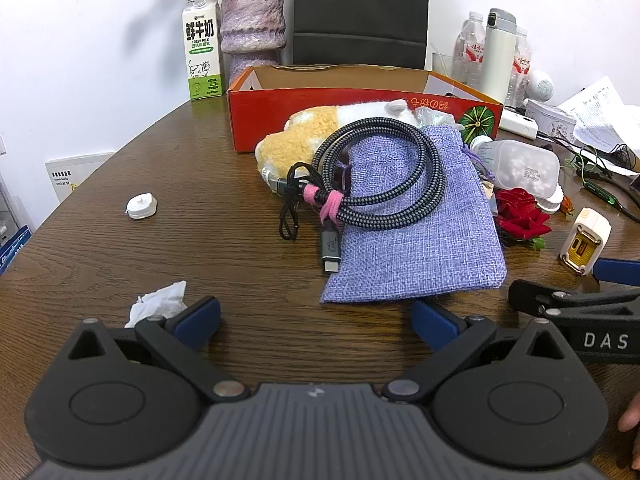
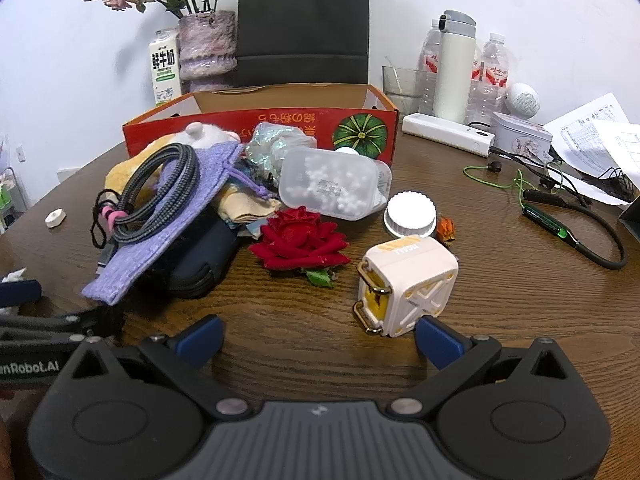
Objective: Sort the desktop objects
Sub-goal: 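Grasp the white earbud case with the left tool while the right tool grasps the white tissue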
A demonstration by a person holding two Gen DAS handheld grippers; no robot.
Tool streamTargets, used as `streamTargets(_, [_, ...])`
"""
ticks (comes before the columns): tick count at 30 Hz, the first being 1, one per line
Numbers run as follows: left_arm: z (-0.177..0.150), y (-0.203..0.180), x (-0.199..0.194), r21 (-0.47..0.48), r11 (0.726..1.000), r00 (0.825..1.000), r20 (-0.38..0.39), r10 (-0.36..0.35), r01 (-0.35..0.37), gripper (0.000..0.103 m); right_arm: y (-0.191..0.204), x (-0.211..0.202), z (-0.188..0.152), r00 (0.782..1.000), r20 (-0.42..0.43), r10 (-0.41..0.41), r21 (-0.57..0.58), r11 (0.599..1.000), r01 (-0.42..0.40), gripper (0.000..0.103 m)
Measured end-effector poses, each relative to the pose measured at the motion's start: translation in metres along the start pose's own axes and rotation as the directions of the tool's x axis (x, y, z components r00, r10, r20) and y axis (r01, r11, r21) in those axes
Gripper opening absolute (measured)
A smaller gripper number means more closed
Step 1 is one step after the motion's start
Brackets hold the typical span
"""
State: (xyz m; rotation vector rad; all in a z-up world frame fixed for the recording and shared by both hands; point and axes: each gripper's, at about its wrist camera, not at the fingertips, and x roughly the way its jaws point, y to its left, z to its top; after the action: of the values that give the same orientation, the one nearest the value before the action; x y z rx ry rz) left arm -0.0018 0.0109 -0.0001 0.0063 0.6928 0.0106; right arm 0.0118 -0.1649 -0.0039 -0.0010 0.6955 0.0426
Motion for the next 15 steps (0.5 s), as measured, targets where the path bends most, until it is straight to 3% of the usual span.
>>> streamTargets(8, [0.000,0.001,0.000,0.003,1.000,1.000,0.002,-0.008,0.008,0.103,0.001,0.001,0.000,1.000,0.000,-0.018,0.011,1.000,0.018,0.103])
streamTargets(10, [0.002,0.000,-0.006,0.081,0.997,1.000,0.010,-0.017,0.016,0.103,0.001,-0.001,0.003,1.000,-0.020,-0.010,0.007,1.000,0.010,0.102])
streamTargets(12, [0.008,0.006,-0.029,0.163,0.987,0.995,0.098,0.002,-0.018,0.103,0.004,-0.012,0.006,0.998,-0.049,0.034,-0.030,0.999,-0.035,0.094])
streamTargets(13, [0.013,0.014,-0.041,0.191,0.981,0.989,0.149,-0.006,-0.023,0.103,0.008,-0.022,0.009,0.997,-0.039,0.062,-0.064,0.996,-0.065,0.094])
streamTargets(15, [0.030,0.039,-0.056,0.236,0.972,0.983,0.174,-0.059,0.016,0.103,0.016,-0.047,0.014,0.993,0.026,0.117,-0.117,0.987,-0.113,0.094])
